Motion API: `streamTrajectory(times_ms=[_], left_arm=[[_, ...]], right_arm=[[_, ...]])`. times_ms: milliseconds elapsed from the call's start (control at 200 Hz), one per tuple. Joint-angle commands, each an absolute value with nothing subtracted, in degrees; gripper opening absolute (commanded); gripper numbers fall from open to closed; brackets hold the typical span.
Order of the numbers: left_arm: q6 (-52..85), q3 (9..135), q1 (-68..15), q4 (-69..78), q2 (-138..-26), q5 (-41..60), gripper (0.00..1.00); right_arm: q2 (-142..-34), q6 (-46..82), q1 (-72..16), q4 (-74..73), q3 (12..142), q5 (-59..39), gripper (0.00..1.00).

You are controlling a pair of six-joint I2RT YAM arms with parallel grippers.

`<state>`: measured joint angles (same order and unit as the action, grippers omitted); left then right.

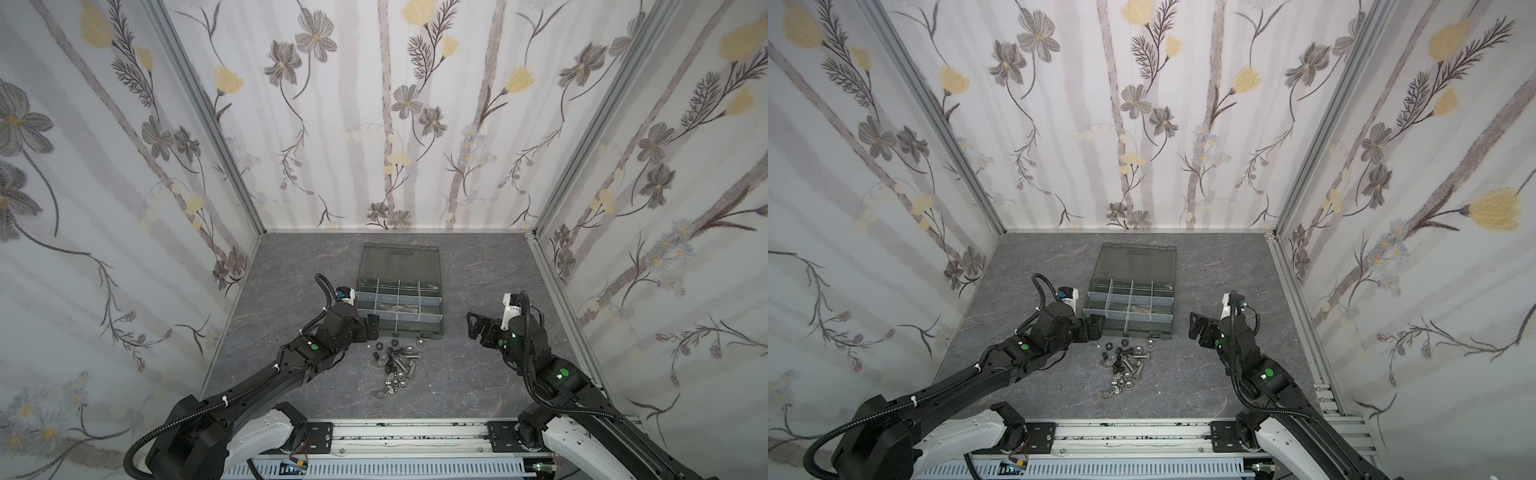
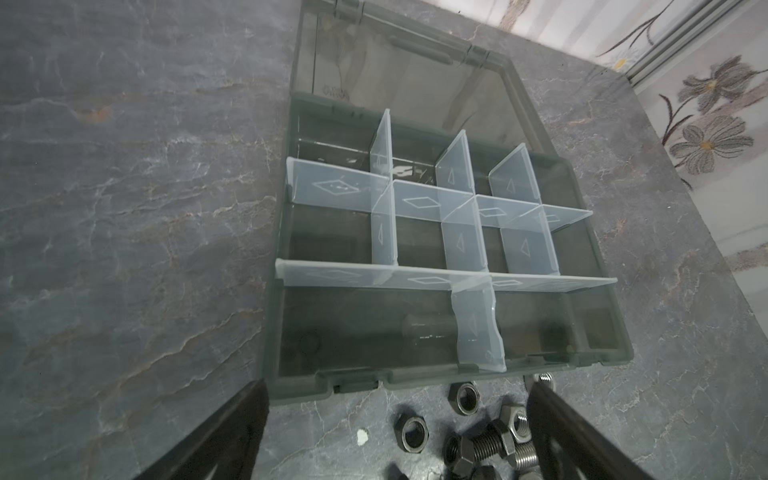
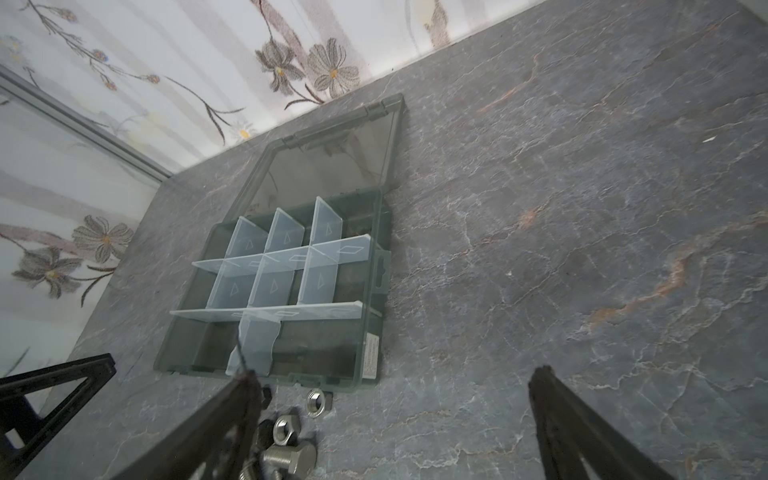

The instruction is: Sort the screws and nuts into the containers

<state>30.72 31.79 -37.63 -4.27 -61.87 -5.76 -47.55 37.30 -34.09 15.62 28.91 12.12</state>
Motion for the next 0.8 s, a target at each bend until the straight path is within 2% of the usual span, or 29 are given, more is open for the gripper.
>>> streamTrajectory(times_ms=[0, 215, 290, 595, 799], left_arm=[[37.3, 31.8, -38.8, -8.8, -62.0, -4.9, 0.96], [41.9, 29.6, -40.1, -9.5, -63.8, -2.3, 0.88], [43.6, 29.6, -40.4, -9.5, -65.6, -1.2, 0.86], [47.4, 31.6, -42.6, -9.4, -71.3, -0.1, 0.75], [47.7, 32.5, -43.5, -9.4, -74.8, 1.1, 0.63]], right_arm=[[-51.1, 40.0, -38.4, 15.1, 30.7, 11.1, 1.00], [-62.8, 36.5, -45.7, 14.9, 37.1, 13.4, 1.00], [-66.1, 35.2, -46.5, 14.7, 39.0, 11.3, 1.00], [-64.8, 36.1, -46.7, 6.5, 35.1, 7.6, 1.00], [-64.4, 36.4, -46.6, 7.7, 34.5, 7.5, 1.00]])
